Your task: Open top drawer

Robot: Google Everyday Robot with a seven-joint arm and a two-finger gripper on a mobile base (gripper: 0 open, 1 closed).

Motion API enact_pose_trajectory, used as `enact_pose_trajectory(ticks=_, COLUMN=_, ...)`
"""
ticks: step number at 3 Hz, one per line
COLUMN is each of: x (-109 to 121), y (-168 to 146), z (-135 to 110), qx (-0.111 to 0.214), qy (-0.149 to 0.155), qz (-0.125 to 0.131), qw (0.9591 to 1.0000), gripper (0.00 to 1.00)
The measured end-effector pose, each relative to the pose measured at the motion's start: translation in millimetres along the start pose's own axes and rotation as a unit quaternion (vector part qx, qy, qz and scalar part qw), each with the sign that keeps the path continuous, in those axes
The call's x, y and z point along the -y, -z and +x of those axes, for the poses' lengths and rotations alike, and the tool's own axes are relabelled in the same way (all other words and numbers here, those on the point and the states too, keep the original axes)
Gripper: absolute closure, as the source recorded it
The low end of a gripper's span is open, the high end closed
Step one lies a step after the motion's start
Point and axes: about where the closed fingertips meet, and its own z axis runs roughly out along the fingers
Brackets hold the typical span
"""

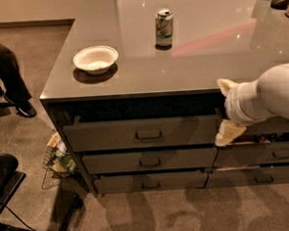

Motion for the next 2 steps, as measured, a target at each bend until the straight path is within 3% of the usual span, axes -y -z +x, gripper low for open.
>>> enact_pose_trajectory(ticks=1, x=20, y=1, z=-8, qx=0.014, qy=-0.003, qz=0.04, qw=0.9991, gripper=0.0)
enact_pose_trajectory(ticks=2, x=-1, y=-6, z=-11, qx=0.006, qy=0.001, qz=0.01, qw=0.9999, gripper=0.0)
